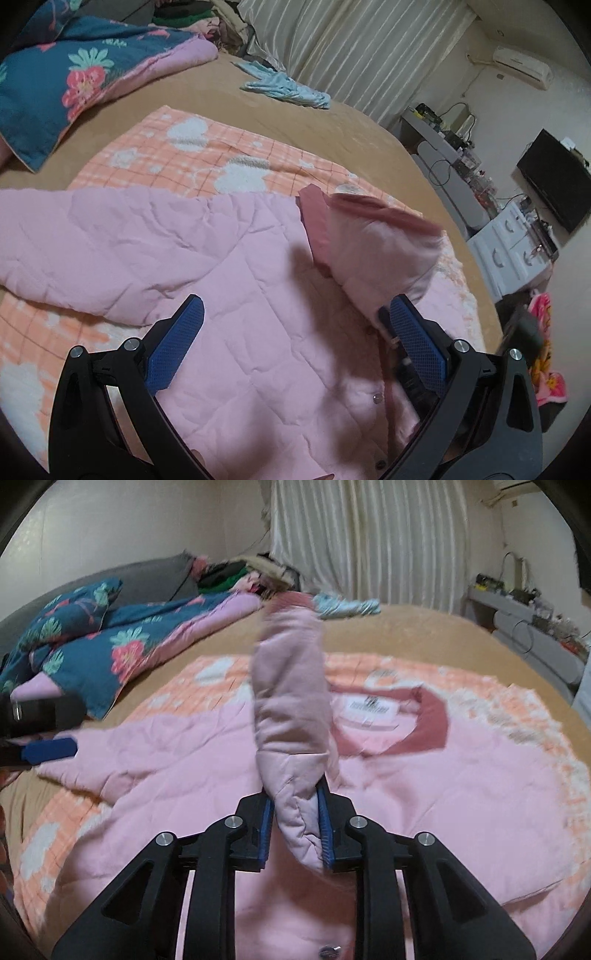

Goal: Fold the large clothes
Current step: 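Lift the sleeve with the right gripper, fold it across the jacket front, release, then pinch the folded cuff with the left gripper, straighten it, release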

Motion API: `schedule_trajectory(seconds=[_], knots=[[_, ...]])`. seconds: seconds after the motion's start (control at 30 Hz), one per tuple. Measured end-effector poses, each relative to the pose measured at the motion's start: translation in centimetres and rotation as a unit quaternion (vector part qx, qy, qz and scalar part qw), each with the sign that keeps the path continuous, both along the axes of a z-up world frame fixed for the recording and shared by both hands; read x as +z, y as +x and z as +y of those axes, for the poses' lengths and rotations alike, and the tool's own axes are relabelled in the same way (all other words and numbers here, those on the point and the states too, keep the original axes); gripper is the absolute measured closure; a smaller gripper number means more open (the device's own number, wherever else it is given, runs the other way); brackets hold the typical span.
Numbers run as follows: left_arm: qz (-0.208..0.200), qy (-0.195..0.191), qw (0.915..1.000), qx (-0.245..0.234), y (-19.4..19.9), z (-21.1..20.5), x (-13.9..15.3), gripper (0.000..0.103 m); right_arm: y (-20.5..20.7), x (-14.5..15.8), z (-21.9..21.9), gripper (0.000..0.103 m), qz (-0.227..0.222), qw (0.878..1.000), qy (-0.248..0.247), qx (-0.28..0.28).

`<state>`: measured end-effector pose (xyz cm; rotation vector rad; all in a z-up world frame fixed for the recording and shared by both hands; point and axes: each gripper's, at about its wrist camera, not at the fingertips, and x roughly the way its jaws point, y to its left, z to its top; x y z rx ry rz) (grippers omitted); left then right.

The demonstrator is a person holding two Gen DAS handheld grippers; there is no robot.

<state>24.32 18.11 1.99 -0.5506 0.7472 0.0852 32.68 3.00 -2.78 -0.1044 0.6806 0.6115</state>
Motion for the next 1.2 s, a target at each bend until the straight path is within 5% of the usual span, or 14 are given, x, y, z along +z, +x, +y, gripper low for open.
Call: schedule_trajectory(seconds=[0.17, 0.4, 0.57, 0.73, 0.8, 0.87, 0.97, 1.2], knots=[[-0.001, -0.054, 0.9985, -0.004, 0.0, 0.6, -1.1, 0.008, -1.2, -2.2, 2.0, 0.063, 0.024, 0.999, -0.027, 0.033], [0.025, -0.109, 0.9937, -0.01, 0.6, 1.1, -3.7, 0.008, -3.1, -2.4, 1.2, 0.023, 0.061, 0.995, 0.006, 0.078], [0.062, -0.144, 0.9875, -0.016, 1.2, 0.7, -7.1, 0.008, -3.7, -0.6, -2.2, 0.018, 0.056, 0.996, 0.016, 0.071], [0.086, -0.141, 0.9861, -0.022, 1.8, -0.7, -9.3, 0.01, -2.6, -0.2, -7.2, 0.018, 0.05, 0.998, -0.004, 0.023], [0.087, -0.128, 0.9875, -0.028, 2.1, -1.4, -9.5, 0.021, -2.0, -0.4, -9.3, 0.018, 0.049, 0.999, -0.016, -0.004], [0.087, -0.097, 0.9906, -0.043, 2.5, -2.6, -9.5, 0.061, -1.4, -0.8, -11.7, 0.018, 0.056, 0.998, -0.017, -0.031], [0.066, -0.017, 0.9947, -0.077, 2.7, -4.5, -8.1, 0.082, -0.7, -1.4, -15.0, 0.018, 0.065, 0.996, -0.018, -0.062], [-0.014, 0.045, 0.9965, -0.069, 2.0, -4.3, -2.2, 0.086, 1.0, -0.9, -20.0, 0.018, 0.067, 0.99, 0.004, -0.123]])
